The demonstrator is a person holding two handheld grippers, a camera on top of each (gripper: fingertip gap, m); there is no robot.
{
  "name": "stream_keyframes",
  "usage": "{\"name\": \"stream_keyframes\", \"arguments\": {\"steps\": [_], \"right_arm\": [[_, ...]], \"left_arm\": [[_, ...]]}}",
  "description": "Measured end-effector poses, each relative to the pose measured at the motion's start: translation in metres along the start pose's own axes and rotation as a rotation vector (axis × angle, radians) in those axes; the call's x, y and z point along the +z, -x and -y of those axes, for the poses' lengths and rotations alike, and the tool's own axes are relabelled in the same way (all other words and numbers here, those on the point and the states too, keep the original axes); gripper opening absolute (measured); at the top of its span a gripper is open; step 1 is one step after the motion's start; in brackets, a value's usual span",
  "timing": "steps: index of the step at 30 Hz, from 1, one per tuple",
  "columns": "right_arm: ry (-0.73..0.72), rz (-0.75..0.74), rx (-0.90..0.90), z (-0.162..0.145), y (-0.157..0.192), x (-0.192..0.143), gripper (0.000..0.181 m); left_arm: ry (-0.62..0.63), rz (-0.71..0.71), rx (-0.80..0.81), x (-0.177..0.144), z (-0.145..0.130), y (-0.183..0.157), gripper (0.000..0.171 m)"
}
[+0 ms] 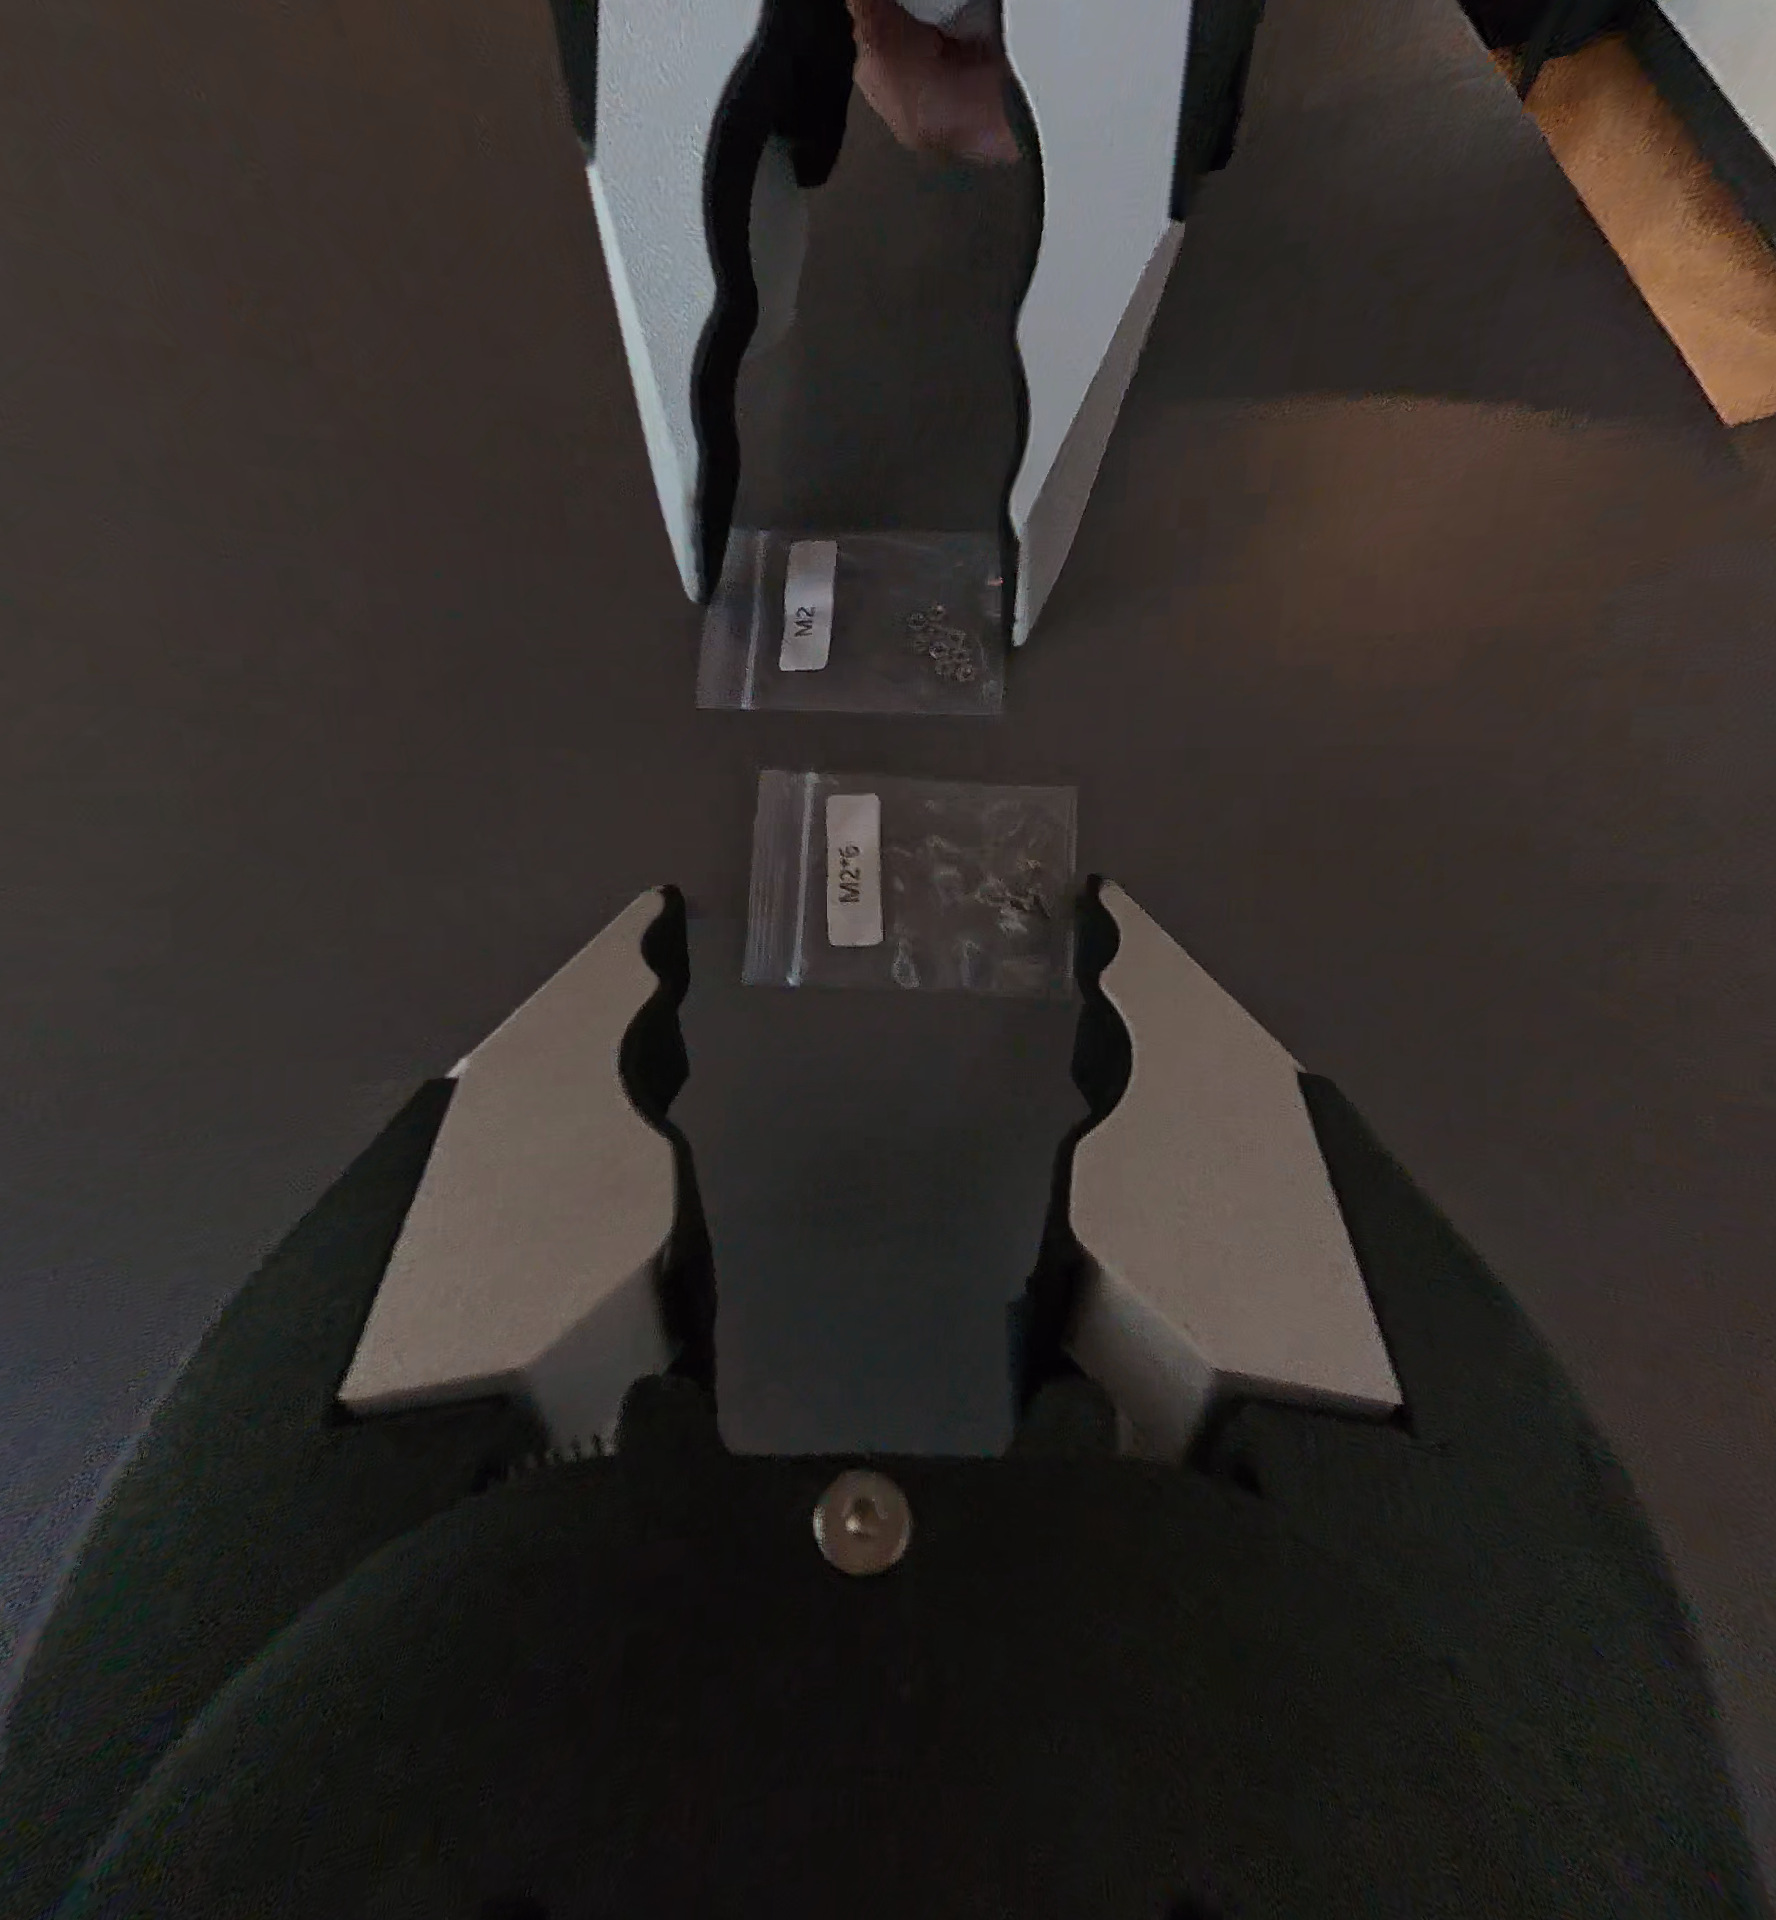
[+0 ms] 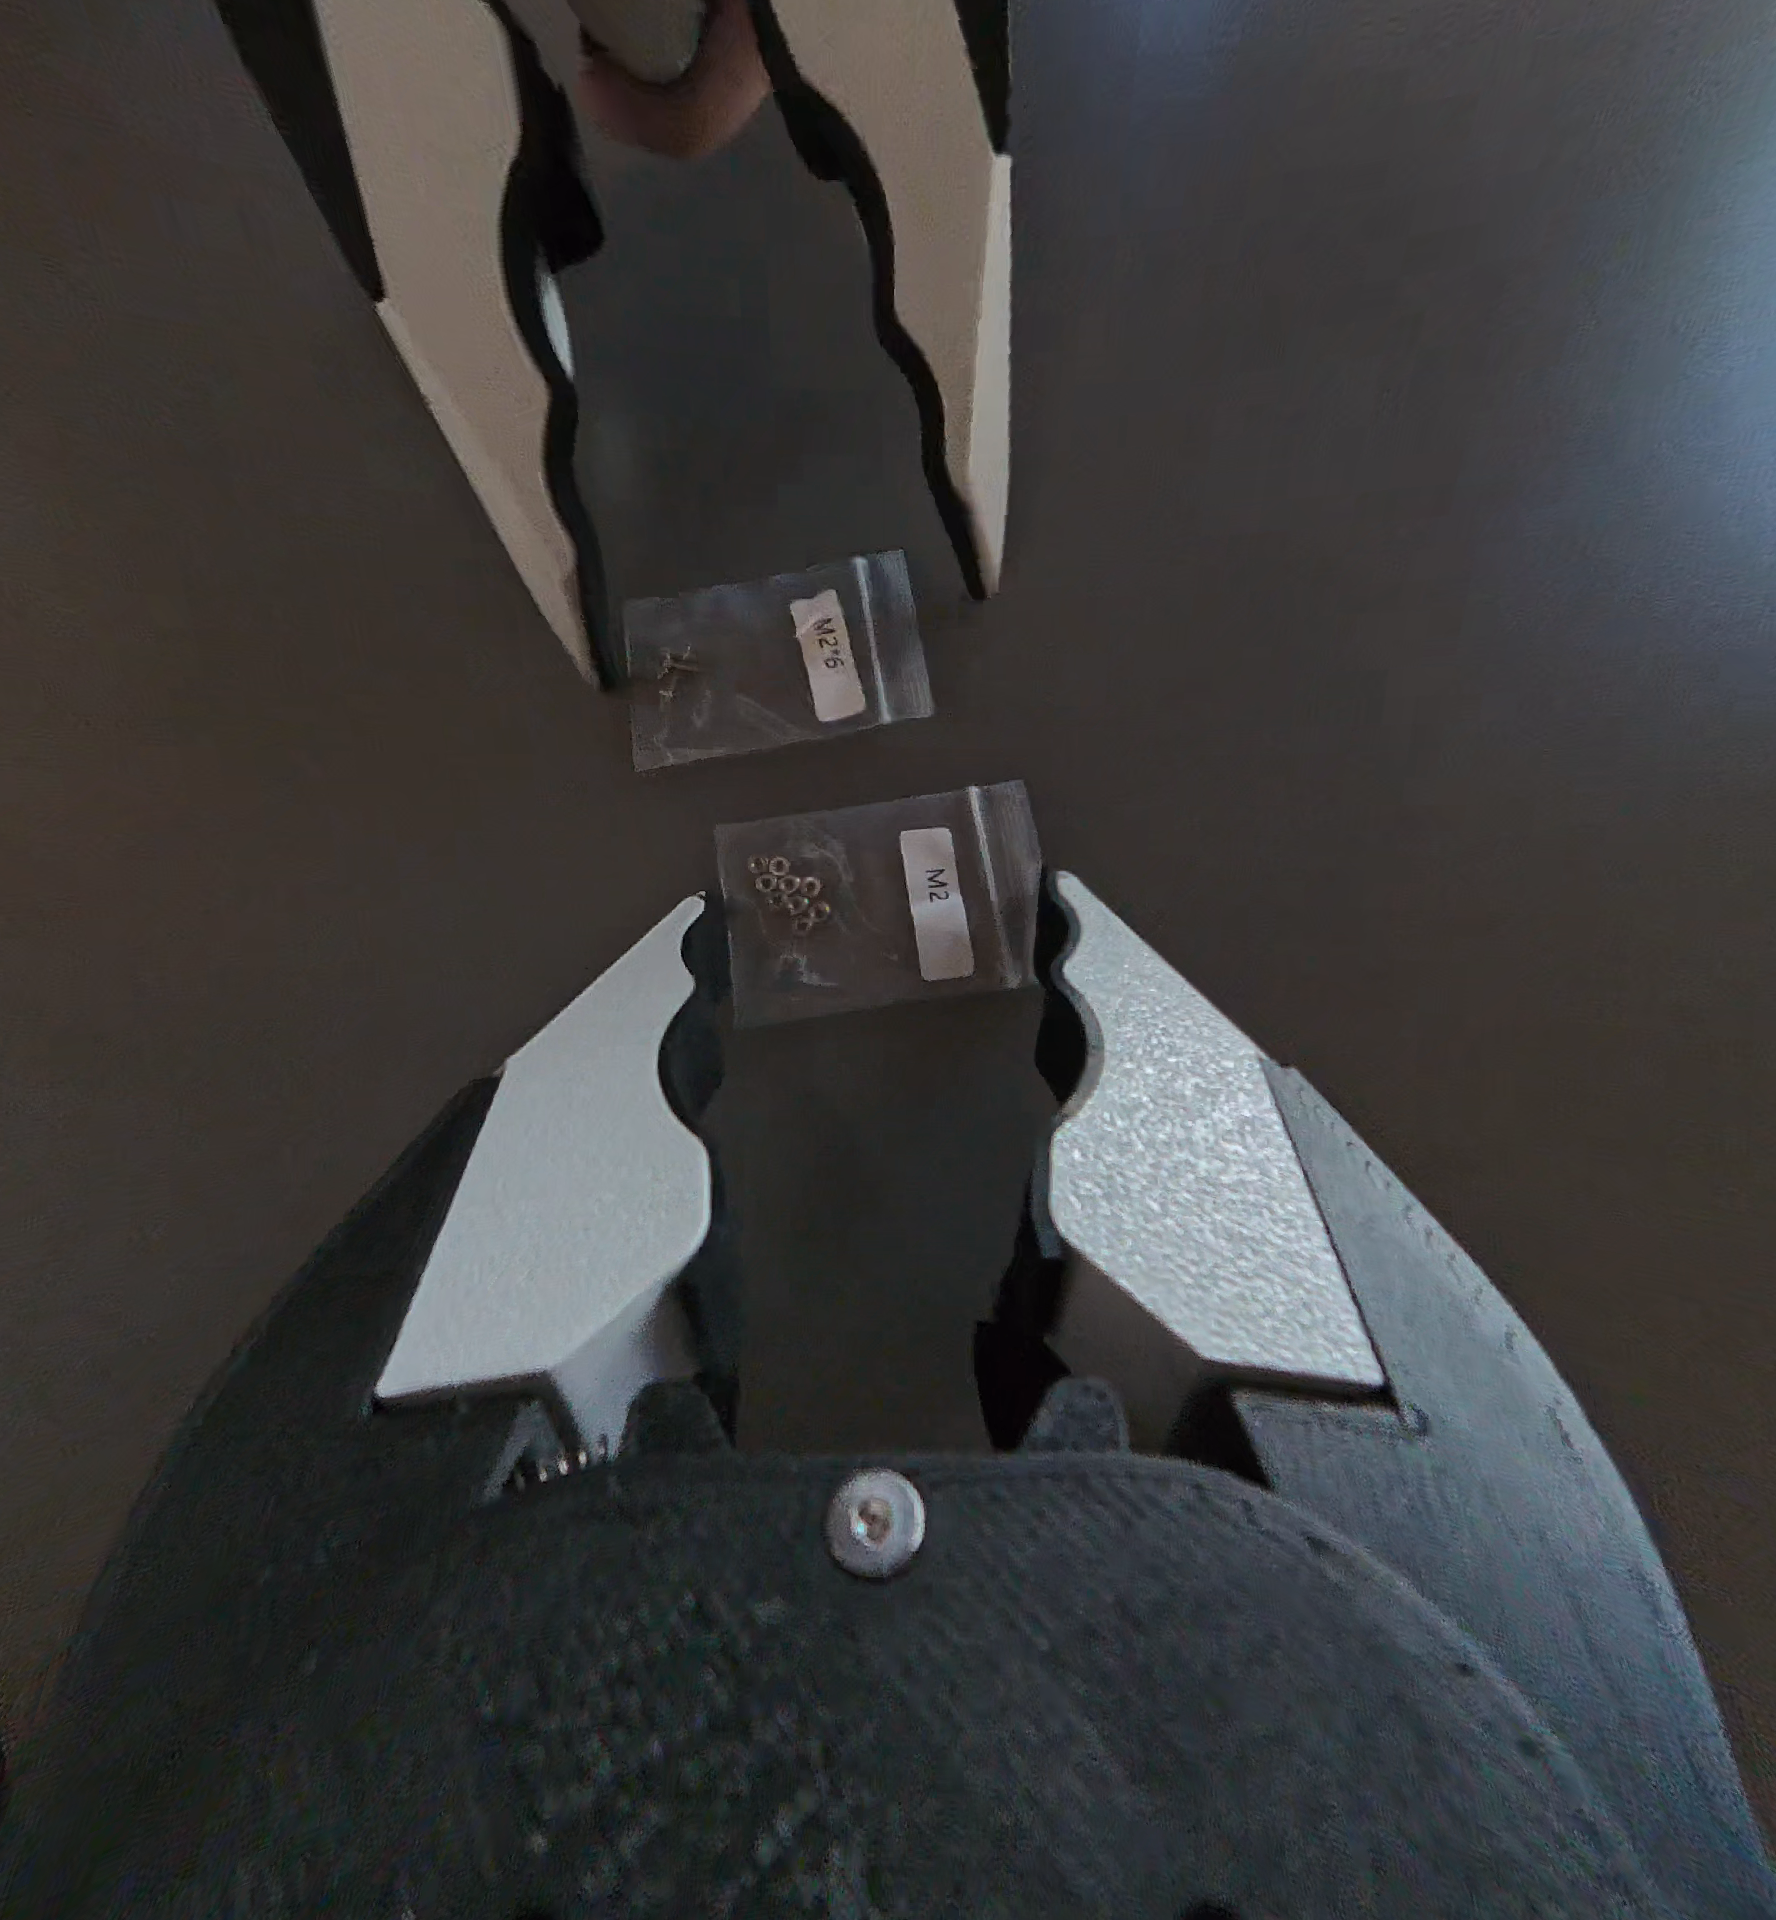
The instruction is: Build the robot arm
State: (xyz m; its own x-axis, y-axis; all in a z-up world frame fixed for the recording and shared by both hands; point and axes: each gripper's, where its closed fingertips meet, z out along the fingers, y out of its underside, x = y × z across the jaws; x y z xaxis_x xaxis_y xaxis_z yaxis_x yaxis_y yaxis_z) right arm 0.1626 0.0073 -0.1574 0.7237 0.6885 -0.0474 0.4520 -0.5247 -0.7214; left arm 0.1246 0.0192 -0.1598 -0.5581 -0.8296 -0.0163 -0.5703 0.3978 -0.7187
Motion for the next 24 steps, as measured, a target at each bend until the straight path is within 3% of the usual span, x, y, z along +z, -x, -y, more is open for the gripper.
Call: {"name": "stream_keyframes", "arguments": {"steps": [2,10,15,20,21,23,24], "right_arm": [[0.010,0.029,-0.079,-0.003,-0.004,-0.003,0.061],[0.094,0.212,-0.239,-0.042,-0.036,-0.046,0.060],[0.097,0.239,-0.248,-0.071,-0.063,-0.082,0.058],[0.098,0.260,-0.286,-0.083,-0.066,-0.092,0.058],[0.093,0.260,-0.284,-0.083,-0.066,-0.092,0.059],[0.080,0.247,-0.280,-0.084,-0.067,-0.092,0.066],[0.071,0.232,-0.281,-0.084,-0.067,-0.095,0.069]], "left_arm": [[0.007,0.025,-0.010,0.002,0.003,0.007,0.060],[0.035,0.134,-0.115,0.040,0.039,0.018,0.060],[0.033,0.196,-0.183,0.082,0.080,0.036,0.060],[0.052,0.202,-0.196,0.105,0.103,0.041,0.061],[0.056,0.194,-0.201,0.106,0.104,0.040,0.063],[0.035,0.184,-0.234,0.100,0.106,0.037,0.096],[0.007,0.199,-0.265,0.090,0.108,0.037,0.104]]}}
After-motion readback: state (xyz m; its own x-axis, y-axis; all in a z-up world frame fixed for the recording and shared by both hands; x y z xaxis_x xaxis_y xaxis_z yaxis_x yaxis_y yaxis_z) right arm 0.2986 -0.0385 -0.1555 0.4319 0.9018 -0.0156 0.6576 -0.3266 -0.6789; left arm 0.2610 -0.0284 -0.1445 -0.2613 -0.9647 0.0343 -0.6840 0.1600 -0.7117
